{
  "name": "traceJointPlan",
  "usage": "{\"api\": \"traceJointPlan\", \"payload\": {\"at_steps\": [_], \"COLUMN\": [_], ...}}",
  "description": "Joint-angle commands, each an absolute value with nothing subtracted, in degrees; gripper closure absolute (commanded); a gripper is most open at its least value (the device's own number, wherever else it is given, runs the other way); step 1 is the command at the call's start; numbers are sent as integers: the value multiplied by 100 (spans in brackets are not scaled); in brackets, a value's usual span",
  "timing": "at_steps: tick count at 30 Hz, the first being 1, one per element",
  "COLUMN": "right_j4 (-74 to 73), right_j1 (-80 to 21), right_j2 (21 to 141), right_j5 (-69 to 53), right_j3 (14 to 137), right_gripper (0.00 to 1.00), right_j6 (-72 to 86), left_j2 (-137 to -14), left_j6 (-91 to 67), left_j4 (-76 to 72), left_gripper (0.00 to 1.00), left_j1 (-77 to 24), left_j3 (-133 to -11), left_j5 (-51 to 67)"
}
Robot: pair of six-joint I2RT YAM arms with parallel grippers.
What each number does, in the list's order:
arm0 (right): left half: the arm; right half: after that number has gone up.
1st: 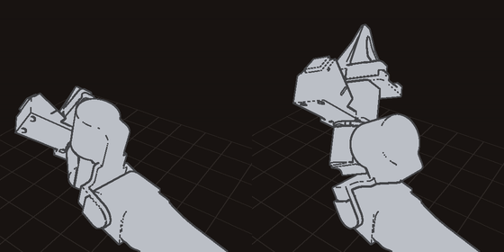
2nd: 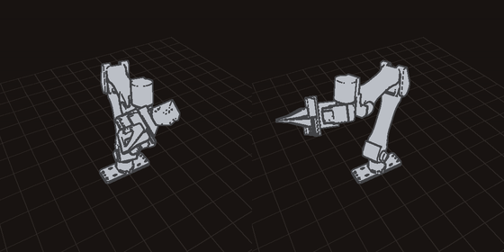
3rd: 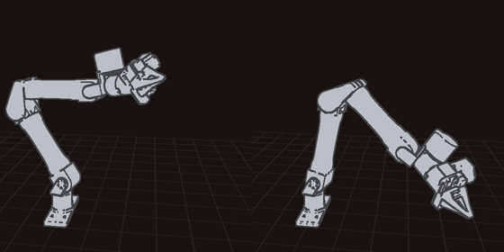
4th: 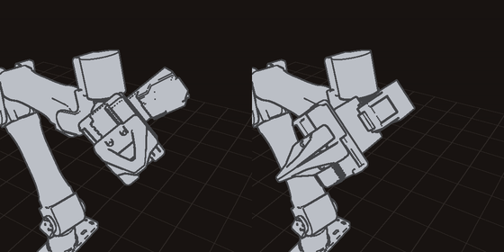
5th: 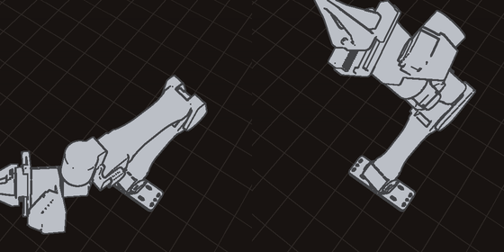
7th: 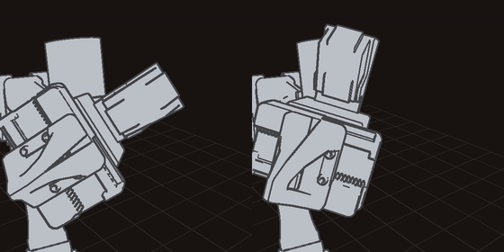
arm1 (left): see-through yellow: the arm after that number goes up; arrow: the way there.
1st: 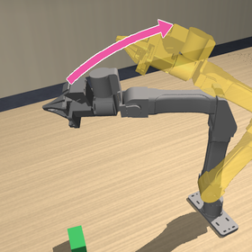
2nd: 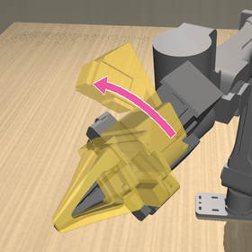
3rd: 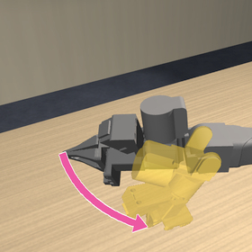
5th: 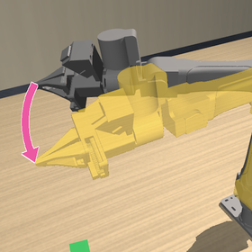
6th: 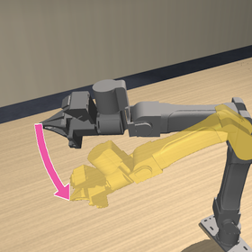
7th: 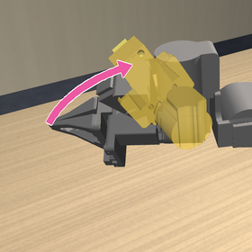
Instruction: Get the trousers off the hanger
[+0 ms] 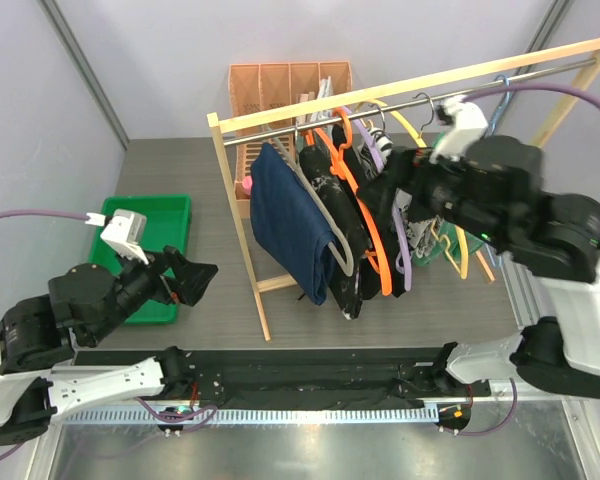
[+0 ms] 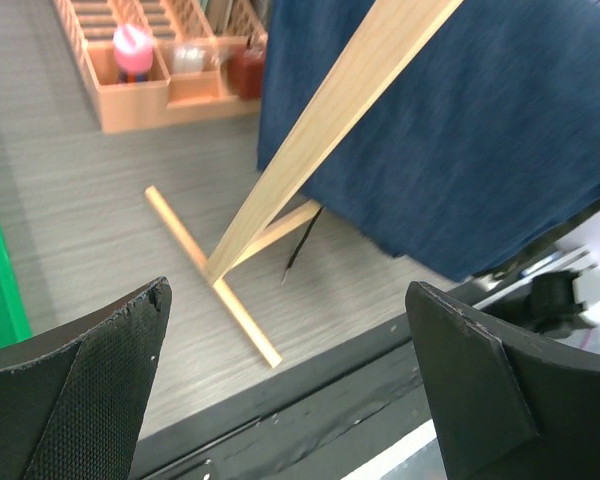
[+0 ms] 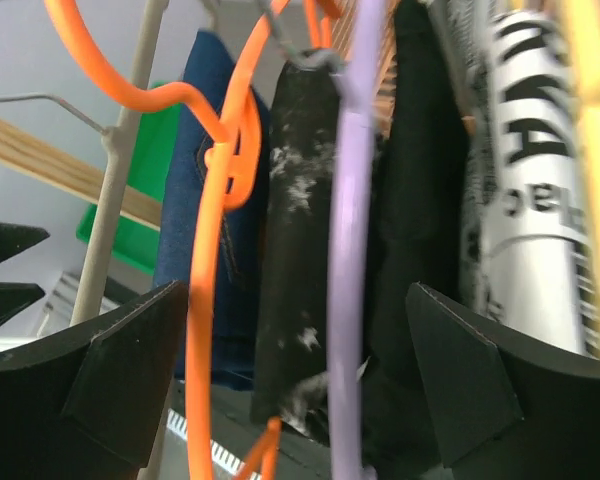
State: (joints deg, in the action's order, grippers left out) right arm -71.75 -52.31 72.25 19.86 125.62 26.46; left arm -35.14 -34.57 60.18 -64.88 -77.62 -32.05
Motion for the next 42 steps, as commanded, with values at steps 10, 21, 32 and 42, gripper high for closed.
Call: {"api": "traceJointPlan", "payload": {"at_steps": [10,21,32,42], "right_j4": [-6644,-6812,-6425,-6161], "right_j1": [-5247,-5230,-5422,-6441], "right_j2": [6917,7311,7646,7787], "right_j5": [1713,-111,-474,719], "right_j3": [12621,13279,13263,12771], "right_gripper": [5,14,19,33], "right_j6": [2382,2285,2408,2487], "left_j2": [-3454,-3779,-4148,-4245], "left_j6": [-3683,-3779,-3902,-3973], "left_j4": [5977,4615,4421,4307], "left_gripper": [0,1,2,2], "left_j1": [-6504,-6504,-6504,-6504], "left_j3": [-6900,-7207,-7005,-6917], "left_j5": [-2901,-1600,-1556,-1459]}}
